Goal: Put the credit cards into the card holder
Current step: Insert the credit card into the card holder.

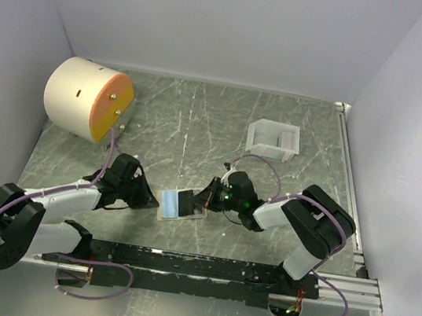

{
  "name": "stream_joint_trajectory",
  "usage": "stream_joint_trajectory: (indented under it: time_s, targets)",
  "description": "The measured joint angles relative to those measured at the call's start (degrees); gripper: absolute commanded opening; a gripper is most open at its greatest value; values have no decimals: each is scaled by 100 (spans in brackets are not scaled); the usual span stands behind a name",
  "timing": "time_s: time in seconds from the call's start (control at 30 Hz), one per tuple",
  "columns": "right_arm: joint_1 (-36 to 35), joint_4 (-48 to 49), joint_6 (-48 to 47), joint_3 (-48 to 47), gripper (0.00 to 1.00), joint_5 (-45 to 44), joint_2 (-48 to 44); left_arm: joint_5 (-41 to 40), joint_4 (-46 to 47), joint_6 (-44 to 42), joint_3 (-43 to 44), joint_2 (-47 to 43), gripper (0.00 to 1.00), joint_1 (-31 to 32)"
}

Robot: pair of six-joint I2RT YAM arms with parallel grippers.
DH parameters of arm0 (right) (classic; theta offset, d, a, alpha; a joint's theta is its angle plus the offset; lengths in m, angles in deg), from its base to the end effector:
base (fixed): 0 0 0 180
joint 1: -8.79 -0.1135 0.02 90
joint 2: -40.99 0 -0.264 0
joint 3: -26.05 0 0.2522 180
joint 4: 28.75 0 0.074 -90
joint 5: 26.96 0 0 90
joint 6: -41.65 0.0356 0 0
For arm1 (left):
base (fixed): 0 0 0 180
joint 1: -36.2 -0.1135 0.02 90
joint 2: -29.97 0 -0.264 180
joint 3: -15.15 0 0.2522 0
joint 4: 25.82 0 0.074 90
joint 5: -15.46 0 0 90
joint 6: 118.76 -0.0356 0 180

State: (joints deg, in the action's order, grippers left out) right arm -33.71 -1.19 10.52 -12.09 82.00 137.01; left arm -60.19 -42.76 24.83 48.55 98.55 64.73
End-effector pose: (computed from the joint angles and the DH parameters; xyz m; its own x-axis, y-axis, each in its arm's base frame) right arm 0.1947 0.1941 0.1081 -0.9164 0.2584 -0.3059 -0.1186 0.5545 0.8237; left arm 0.1683 -0.1015 0.1283 -0.8916 -0.4027 -0.2070 -0.2041 0.7655 -0.6103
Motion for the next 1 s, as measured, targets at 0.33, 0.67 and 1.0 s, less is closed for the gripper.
stream_joint_trajectory:
  time_s: [0.33, 0.67, 1.0]
  targets:
    - [-7, -11, 33, 39, 0, -243, -151, 0, 70, 61, -59, -44, 12, 0]
    - [-66, 81, 66, 66, 0, -302, -120, 0, 116, 90, -96, -68, 12, 0]
    - [-155, 688, 142, 330, 0, -229, 87, 0, 127, 90, -96, -55, 12, -2]
